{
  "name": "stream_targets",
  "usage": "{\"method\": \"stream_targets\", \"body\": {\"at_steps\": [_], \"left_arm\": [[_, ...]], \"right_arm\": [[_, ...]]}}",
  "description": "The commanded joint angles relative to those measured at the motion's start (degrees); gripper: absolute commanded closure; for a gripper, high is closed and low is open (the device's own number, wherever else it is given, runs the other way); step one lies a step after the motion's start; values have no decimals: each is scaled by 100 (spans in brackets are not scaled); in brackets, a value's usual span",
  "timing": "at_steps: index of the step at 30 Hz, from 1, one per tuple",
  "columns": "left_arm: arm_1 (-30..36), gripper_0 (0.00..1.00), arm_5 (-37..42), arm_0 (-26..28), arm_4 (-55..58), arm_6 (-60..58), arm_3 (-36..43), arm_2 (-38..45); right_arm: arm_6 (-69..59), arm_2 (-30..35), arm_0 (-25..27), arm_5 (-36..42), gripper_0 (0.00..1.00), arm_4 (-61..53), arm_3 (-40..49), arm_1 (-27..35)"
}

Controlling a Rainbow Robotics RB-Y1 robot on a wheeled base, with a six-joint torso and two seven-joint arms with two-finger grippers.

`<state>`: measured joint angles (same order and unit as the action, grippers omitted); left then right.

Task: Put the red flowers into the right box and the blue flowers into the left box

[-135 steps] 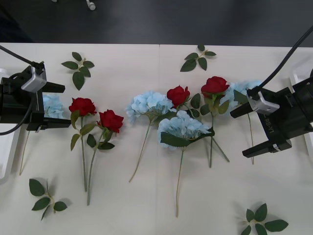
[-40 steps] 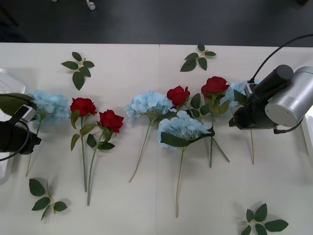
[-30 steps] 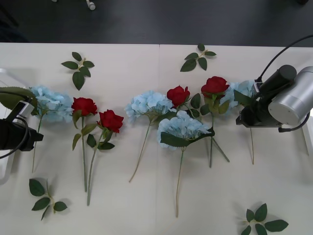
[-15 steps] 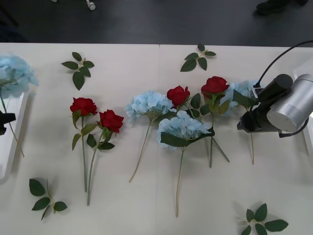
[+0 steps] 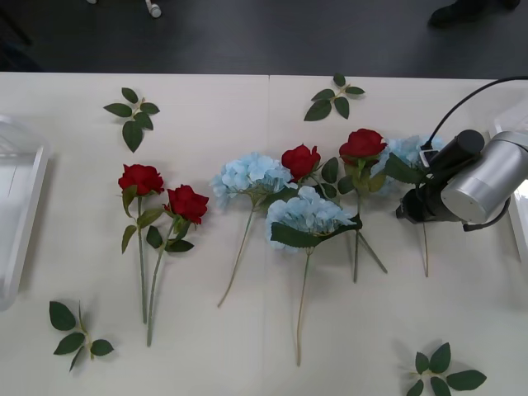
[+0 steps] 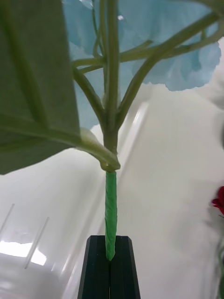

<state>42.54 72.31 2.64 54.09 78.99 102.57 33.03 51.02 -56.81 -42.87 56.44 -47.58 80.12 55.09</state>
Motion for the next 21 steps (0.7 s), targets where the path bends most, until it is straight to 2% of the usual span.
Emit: {"method": "stream_targets", "body": {"at_steps": [1, 2, 3, 4, 12, 21], "left_arm": [[615, 100, 266, -641, -30, -252, -967, 2], [686, 100, 293, -747, -39, -243, -1187, -7], [826, 100, 293, -949, -56, -217, -1573, -112], [905, 100, 293, -1046, -74, -208, -1784, -174], [1257, 100, 108, -1960, -627, 108, -3410, -692], [1248, 100, -630, -2074, -786, 398, -4034, -974]], "right_arm": [[312, 100, -90, -19, 24, 20, 48, 20], [329, 100, -81, -28, 43, 29, 48, 20], [356, 100, -81, -19, 74, 64, 57, 20], [365, 100, -81, -19, 100, 64, 66, 20], [426, 100, -81, -10, 100, 56, 66, 20], [461, 100, -90, -19, 100, 3, 171, 99]]}}
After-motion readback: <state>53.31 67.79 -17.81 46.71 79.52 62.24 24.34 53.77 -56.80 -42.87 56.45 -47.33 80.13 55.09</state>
